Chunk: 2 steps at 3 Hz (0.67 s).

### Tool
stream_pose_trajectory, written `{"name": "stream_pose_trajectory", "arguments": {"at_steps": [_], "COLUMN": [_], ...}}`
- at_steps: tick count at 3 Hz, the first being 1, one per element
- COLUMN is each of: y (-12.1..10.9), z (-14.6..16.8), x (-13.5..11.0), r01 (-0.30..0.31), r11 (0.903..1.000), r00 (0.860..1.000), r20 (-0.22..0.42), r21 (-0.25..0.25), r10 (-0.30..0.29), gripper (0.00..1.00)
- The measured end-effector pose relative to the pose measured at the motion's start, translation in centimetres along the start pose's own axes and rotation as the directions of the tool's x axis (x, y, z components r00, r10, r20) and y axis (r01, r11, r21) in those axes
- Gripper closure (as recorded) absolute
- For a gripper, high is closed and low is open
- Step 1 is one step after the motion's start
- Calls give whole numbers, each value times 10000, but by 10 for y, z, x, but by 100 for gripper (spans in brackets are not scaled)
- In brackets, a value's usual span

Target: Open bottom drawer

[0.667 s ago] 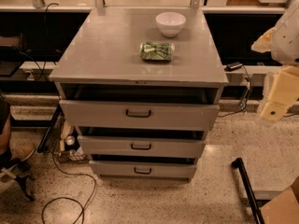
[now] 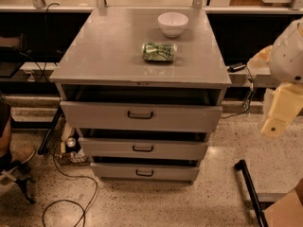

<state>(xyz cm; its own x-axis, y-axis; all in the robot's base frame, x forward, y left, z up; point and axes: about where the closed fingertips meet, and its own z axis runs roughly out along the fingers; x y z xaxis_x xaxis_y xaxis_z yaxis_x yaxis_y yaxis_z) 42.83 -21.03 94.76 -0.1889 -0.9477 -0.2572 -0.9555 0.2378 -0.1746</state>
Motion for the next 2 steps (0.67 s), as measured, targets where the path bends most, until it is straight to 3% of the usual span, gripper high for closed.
{"name": "stream_pose_trajectory", "arguments": {"at_steps": [1,2], "y": [54,97], "z": [88,153], "x": [0,-5], "r01": [783,1390], "r11": [9801,9378], "r00": [9855,9648], "r20": [1627,2570], "r21": [-1825,-3180], "r10": [-484,-558], "gripper": [0,0]}}
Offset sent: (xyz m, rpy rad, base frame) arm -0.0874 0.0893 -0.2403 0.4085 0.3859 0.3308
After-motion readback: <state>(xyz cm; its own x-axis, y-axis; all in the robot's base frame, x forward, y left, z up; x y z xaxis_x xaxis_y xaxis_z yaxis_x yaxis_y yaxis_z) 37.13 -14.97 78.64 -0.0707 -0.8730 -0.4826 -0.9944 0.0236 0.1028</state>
